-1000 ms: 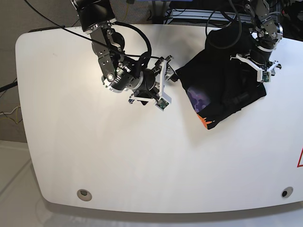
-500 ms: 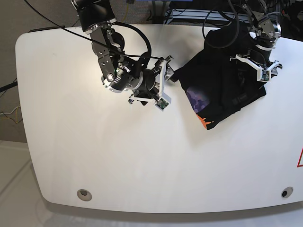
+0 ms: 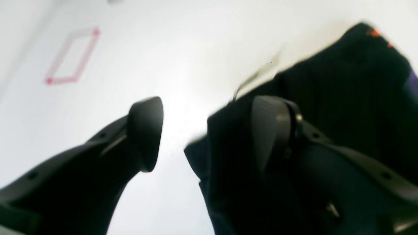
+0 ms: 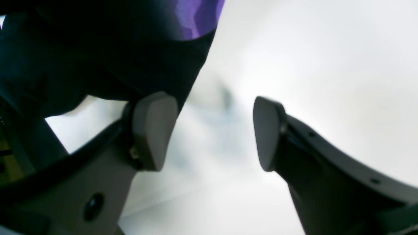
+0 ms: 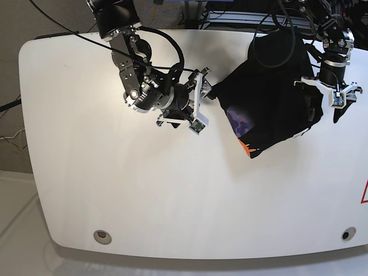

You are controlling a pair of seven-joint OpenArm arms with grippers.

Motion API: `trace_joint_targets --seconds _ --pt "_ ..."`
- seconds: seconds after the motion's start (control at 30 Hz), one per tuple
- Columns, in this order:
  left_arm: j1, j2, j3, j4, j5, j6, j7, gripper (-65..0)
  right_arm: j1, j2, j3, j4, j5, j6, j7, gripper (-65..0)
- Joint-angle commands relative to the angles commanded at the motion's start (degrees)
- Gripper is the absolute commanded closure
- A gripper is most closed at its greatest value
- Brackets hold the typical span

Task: Fold the T-shirt properly
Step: 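Pull the stack's side away from the right gripper with the left gripper, then swing the right gripper around the stack's corner, gripping the printed end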

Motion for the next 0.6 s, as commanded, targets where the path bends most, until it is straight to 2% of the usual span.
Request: trace_joint_targets --seconds 0.2,0.33,0.47,0.57,0.6 --pt "0.18 0.53 0.18 1.58 0.00 0.00 0.00 -41.0 1.05 -0.44 0.00 0.00 0.09 0.00 0.09 -37.9" --pt "1.23 4.04 0.00 1.58 0.00 0.00 0.97 -40.9 2.11 -1.49 -0.09 0.00 0.18 0.00 0.09 -37.8" --pt "3.25 5.62 0.44 1.67 0.00 0.00 1.93 -40.0 3.69 -2.11 -0.26 0.00 0.35 0.18 0.09 -34.6" --pt "4.48 5.62 0.44 1.67 0.00 0.00 1.93 -29.6 4.84 -3.96 -0.35 0.00 0.35 0.26 0.09 -23.4" --pt "4.84 5.62 0.18 1.67 0.00 0.00 1.93 -21.0 5.19 -4.66 -0.35 0.00 0.26 0.26 0.09 -16.4"
